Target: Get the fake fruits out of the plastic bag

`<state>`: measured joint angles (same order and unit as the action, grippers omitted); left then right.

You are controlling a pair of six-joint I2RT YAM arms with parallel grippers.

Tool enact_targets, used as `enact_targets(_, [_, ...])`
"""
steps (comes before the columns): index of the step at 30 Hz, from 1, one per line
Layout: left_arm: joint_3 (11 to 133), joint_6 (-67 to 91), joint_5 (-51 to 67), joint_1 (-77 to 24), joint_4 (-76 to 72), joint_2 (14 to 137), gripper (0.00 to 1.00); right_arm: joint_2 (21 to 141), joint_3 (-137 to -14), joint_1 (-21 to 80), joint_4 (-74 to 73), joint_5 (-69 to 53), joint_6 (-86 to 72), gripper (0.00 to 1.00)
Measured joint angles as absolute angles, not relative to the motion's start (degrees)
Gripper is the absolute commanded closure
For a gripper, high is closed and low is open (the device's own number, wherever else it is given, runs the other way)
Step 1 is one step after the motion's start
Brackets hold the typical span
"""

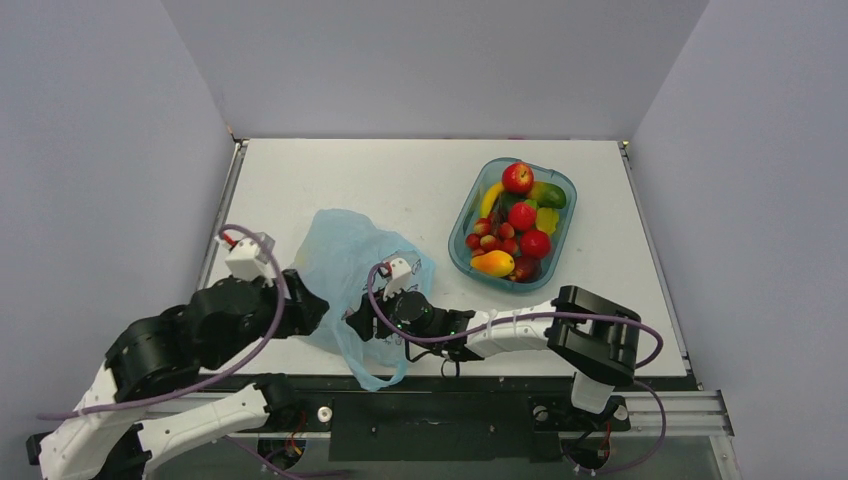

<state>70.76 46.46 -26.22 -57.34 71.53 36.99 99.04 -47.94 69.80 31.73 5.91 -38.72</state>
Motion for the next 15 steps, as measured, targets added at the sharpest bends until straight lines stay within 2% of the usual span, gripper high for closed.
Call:
enact_targets(4, [69.71, 45.71, -28.64, -53.69, 71.24, 46.92, 0.31, 102.61, -49.6, 69.41, 34.68, 5.74, -39.81, 0.57])
enact_targets(5, [68.42, 44.64, -28.14, -50.68, 69.8, 48.53, 0.36, 103.39, -50.0, 69.3, 35.68, 5.67, -40.03, 0.59])
enact_targets(8, [62.89, 40.53, -24.53, -37.85, 64.62, 50.13, 0.47, 105.56, -50.92, 68.49, 38.11, 5.67, -40.93, 0.62])
enact_targets(15, [58.61, 29.21, -9.21, -7.88, 52.73, 56.38, 0.57, 108.44, -51.57, 66.26, 40.32, 6.04, -42.54, 0.65])
